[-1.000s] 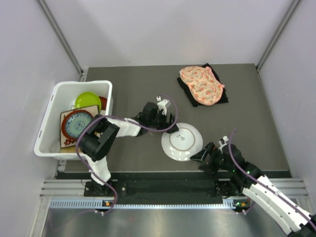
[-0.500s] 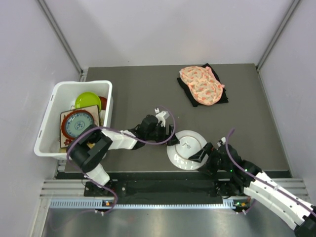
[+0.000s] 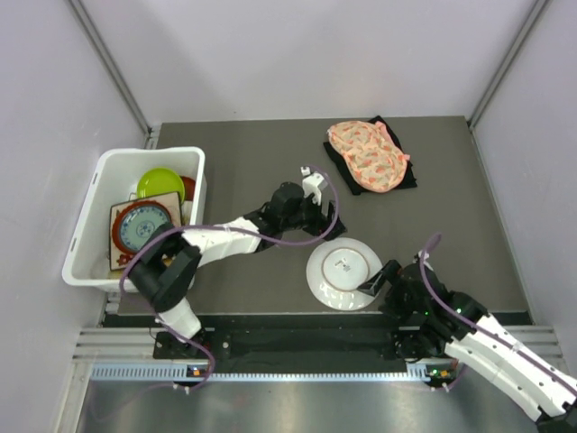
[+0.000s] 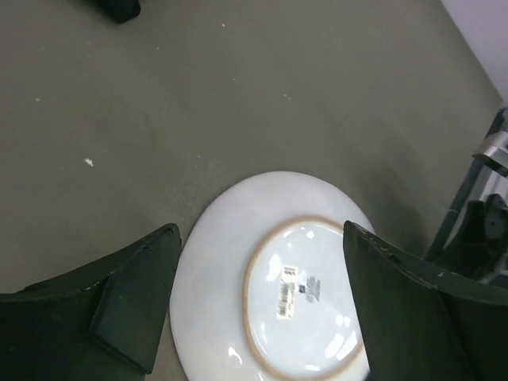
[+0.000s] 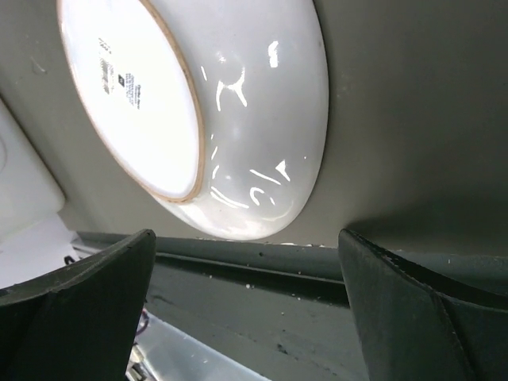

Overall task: Place the plates into the plastic bin on the countertop
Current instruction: Move the plate to the corner of the board.

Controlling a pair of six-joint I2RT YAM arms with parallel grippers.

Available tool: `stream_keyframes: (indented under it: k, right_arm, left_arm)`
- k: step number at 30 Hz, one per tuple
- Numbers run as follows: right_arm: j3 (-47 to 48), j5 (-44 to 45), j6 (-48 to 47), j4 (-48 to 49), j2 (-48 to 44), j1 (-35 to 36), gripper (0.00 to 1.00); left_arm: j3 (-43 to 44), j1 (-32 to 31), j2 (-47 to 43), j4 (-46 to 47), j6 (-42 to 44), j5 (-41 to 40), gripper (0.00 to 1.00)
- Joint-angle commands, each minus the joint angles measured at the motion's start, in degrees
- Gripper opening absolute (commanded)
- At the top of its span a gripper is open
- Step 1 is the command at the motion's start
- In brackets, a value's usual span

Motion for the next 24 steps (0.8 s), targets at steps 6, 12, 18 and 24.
stream_keyframes:
  k: [6,12,18,24]
  right_arm:
    - [-0.9,-4.5,0.2,10.4,8.1,0.8,0.97]
    - [-2.5,-3.5,3.8,8.1,6.4,4.2,0.96]
    - [1.1,0.8,2.0,1.1,5.2,4.6,0.97]
    - [1.7,1.5,1.7,0.8,5.2,4.6,0.96]
  left_arm:
    - [0.4,0.0,13.8,16.7,-3.1,9.4,0.86]
    - [-7.5,-0.5,9.5,19.4,-5.3,9.5,0.85]
    - [-17.3,-1.4,5.1,25.3,-11.3,7.8,0.84]
    - [-19.3,-1.9,0.3,21.0,-13.0,4.5,0.84]
